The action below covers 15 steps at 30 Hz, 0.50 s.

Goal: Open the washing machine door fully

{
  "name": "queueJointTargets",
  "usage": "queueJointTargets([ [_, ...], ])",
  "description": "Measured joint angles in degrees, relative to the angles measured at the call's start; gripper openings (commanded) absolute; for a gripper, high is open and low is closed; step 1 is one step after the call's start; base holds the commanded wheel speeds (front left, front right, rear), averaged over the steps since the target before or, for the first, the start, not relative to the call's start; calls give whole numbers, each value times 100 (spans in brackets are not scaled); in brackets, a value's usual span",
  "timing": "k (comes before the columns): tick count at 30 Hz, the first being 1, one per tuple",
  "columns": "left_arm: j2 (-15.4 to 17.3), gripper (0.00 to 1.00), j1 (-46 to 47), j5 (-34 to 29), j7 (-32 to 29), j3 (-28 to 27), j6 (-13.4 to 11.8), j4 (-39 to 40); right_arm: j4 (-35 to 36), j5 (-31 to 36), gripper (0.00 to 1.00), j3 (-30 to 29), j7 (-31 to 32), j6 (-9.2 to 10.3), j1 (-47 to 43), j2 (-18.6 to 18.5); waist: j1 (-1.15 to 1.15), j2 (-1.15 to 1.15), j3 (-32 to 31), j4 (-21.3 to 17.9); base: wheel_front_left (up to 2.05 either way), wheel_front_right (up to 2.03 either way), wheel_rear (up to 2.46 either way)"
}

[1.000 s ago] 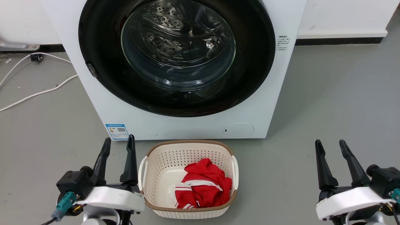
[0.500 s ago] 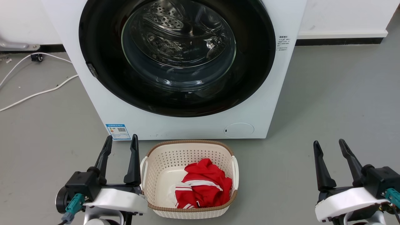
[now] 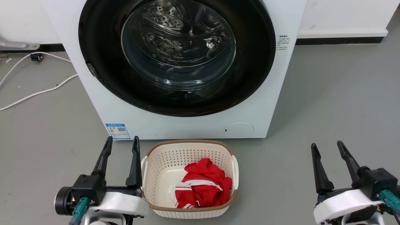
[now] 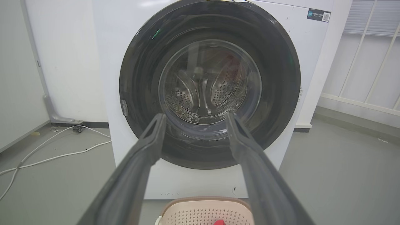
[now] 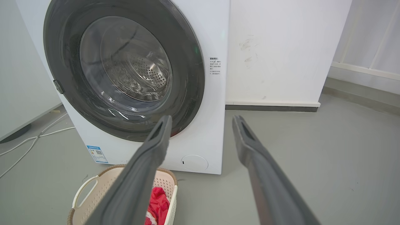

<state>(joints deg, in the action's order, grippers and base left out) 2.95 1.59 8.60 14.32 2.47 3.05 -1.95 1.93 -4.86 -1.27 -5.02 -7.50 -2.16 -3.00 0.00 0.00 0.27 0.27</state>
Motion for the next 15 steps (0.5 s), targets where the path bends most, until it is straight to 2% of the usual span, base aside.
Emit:
queueJointTargets([
  [15,-3,100,-21,-212,67,25,-27,-36,-47,71,100,14,-86,0,-16,3,0,0,13,-20,0,0,0],
])
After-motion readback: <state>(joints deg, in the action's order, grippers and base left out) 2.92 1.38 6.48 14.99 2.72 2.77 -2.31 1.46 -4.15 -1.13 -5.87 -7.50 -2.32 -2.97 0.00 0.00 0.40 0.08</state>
